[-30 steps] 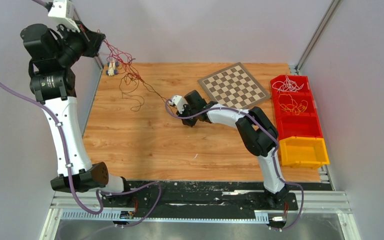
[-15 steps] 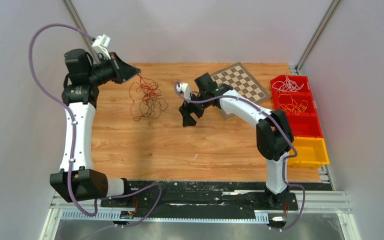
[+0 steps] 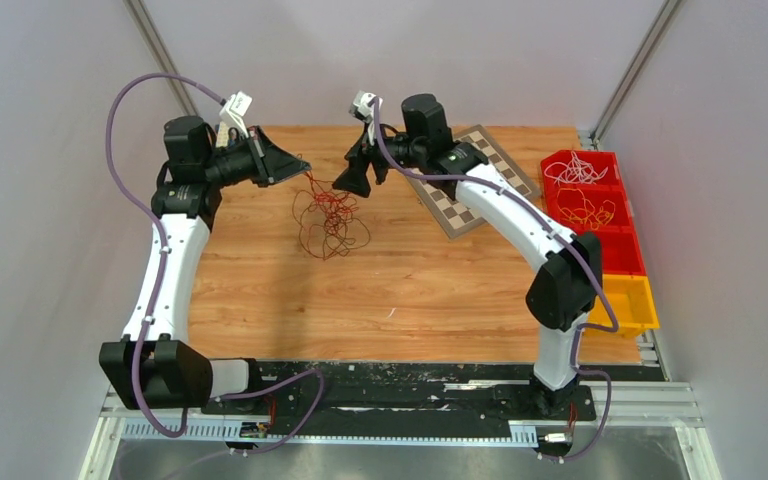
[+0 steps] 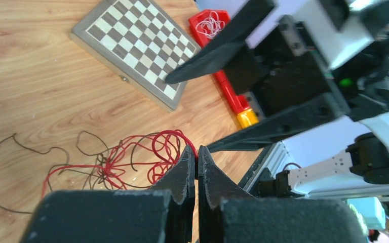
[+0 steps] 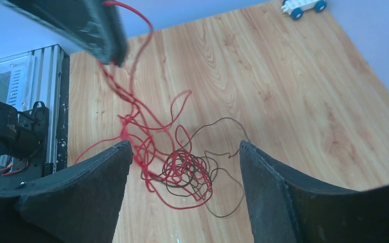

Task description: Untangle the cables

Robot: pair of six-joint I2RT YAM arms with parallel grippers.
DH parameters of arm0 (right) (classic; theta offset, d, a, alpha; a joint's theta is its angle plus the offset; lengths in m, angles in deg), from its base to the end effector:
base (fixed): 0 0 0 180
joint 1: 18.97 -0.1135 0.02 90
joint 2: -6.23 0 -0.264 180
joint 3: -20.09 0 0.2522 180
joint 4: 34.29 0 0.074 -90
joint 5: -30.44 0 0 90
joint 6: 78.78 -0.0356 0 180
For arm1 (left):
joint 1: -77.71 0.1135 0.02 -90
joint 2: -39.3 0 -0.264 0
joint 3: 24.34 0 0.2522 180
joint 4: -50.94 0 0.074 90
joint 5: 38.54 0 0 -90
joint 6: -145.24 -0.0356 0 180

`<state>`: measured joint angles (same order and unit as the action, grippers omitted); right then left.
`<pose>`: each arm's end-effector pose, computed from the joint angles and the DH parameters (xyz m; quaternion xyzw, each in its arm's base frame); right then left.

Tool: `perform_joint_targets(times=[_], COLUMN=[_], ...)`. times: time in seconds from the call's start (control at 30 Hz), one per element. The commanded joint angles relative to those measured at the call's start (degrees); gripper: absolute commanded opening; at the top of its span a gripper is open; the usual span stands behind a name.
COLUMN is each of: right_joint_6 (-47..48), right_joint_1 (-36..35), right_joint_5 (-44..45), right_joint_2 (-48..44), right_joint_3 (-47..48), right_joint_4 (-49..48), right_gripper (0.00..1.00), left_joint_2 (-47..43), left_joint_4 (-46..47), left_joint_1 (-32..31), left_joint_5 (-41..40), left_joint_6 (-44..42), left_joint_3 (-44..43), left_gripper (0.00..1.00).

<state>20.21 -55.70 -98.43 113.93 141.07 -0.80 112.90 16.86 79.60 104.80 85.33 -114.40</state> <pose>0.3402 0.2817 0.3878 -0.4759 0.6388 0.3943 0.4583 0.2789 -0.0194 0.4094 0.0561 0.7663 -0.4799 0.4235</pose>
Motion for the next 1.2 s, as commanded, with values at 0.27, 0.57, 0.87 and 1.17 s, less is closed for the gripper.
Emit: perform_joint_targets(times=[0.27,0.57,0.87,1.17], right_joint_6=[-4.72,-3.75,-3.19,1.64], right_joint_1=[-3.00,-2.25,4.84,5.76], right_joint_5=[3.18,9.74,21.37,25.39], right_joint_2=[10.67,8.15,6.23,8.47], right_joint_3=[1.56,-3.35,-16.42,-21.75], right_joint_4=[-4.18,-4.91,-4.81,-3.44], right_gripper=[0.53,0.00,0.00,0.00], left_joint_2=[-1.47,-2.41,-5.67,-5.89], left_joint_4=[4.49,0.81,-1.90,12.40], left_joint_1=[-1.63,-1.16,11.00,11.90], left_joint_5=[3.65,3.44,8.43,16.04], left_joint_6=[2.59,-0.37,-0.68,12.28], left_joint_3=[0.44,-0.62,-4.03,-10.35], left_gripper=[0.00,0.00,0.05,0.03])
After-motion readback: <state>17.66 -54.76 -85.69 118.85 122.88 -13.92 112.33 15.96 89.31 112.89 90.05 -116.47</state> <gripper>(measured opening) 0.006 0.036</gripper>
